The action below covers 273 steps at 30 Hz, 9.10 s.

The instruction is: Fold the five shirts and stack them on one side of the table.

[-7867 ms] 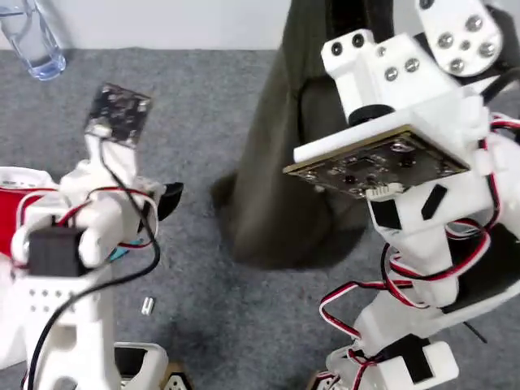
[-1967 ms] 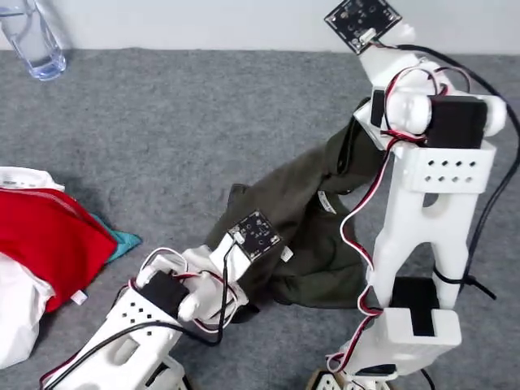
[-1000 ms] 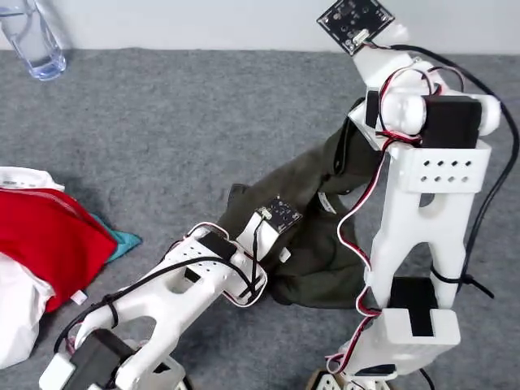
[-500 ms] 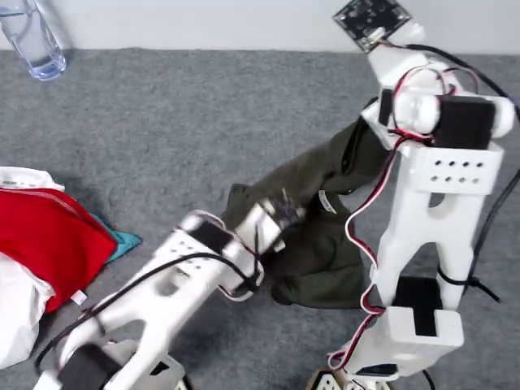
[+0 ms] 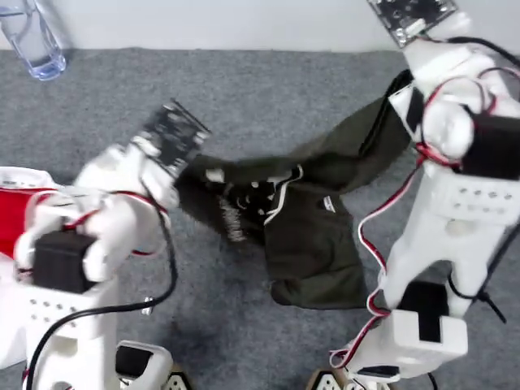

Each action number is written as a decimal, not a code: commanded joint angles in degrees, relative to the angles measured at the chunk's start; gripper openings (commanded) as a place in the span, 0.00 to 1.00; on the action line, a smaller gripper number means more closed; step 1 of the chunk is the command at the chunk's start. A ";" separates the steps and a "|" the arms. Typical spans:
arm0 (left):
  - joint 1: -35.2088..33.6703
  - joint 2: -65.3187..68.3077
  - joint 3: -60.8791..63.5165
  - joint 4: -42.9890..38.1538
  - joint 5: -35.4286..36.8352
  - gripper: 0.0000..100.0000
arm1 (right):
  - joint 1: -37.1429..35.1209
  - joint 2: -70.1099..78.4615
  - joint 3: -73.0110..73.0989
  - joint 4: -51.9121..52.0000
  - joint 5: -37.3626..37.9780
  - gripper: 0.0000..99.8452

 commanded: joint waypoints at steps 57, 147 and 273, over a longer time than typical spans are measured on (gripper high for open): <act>-18.11 -15.91 -20.44 8.44 -11.69 0.01 | 11.38 -34.95 -1.67 -14.90 11.96 0.01; -16.18 98.37 -75.21 15.74 -26.64 0.01 | 2.95 -1.98 54.77 -9.80 10.29 0.01; -20.66 28.31 -14.02 11.69 -0.35 0.02 | -18.07 -10.07 95.74 -24.66 14.42 0.31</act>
